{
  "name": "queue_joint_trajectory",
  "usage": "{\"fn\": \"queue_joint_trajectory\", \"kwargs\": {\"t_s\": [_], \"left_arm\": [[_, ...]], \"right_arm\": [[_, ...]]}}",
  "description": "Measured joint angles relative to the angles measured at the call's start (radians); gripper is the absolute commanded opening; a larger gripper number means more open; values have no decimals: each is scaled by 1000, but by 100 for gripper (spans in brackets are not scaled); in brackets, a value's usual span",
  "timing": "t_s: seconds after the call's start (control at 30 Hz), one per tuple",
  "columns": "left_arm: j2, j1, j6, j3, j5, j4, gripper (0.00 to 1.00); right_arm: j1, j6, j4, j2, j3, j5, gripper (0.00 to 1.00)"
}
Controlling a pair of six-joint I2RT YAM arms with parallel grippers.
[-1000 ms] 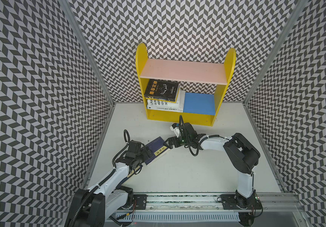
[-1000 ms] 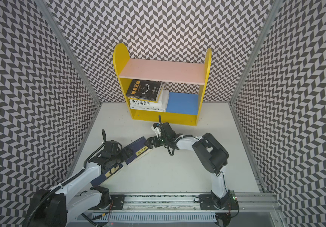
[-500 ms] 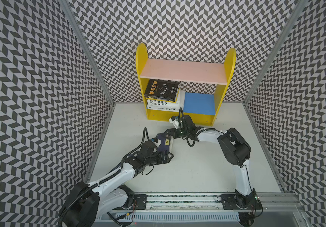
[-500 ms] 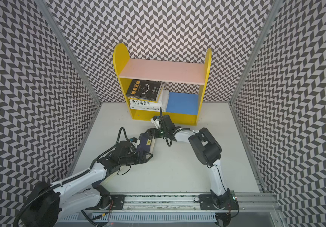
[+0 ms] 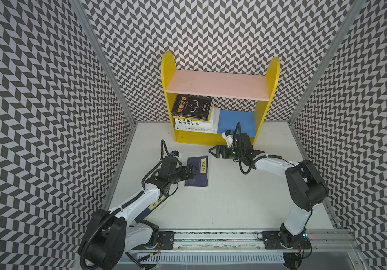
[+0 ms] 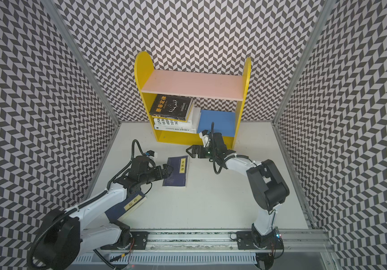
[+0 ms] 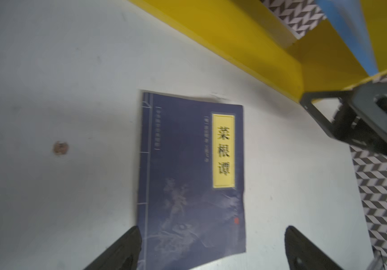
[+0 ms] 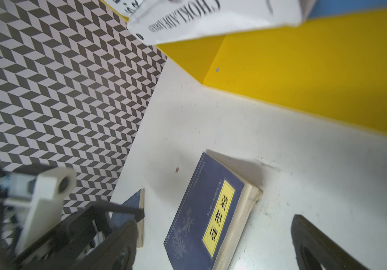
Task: Stacking books/files
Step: Rotate the book at the center of the table, then pick up the book at the center of the table.
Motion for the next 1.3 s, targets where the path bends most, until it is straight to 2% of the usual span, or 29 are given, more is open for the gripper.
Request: {"fn": "queue_joint_trajectory", "kwargs": {"t_s": [0.1, 0.27, 0.4, 0.53, 0.7, 0.97, 1.3], "left_arm": [[84, 32, 4, 0, -3, 38, 95], [140, 32, 17, 0, 8, 110, 94], [183, 32, 19, -1, 18, 145, 93], [220, 31, 16, -3, 34, 165, 93], [264, 15, 8, -3, 60, 198, 92], [319, 13, -20, -15, 132, 330, 92], [369, 10, -252, -129, 400, 668, 91]], "right_arm": [[14, 34, 8, 1, -91, -12, 100], [59, 53, 7, 42, -120, -34, 92], [84, 50, 5, 106, -79, -42, 75], [93, 41, 22, 161, -32, -47, 65], [104, 17, 18, 212, 20, -34, 47], [108, -56, -27, 261, 95, 54, 26], [111, -101, 6, 330, 154, 26, 24]]}}
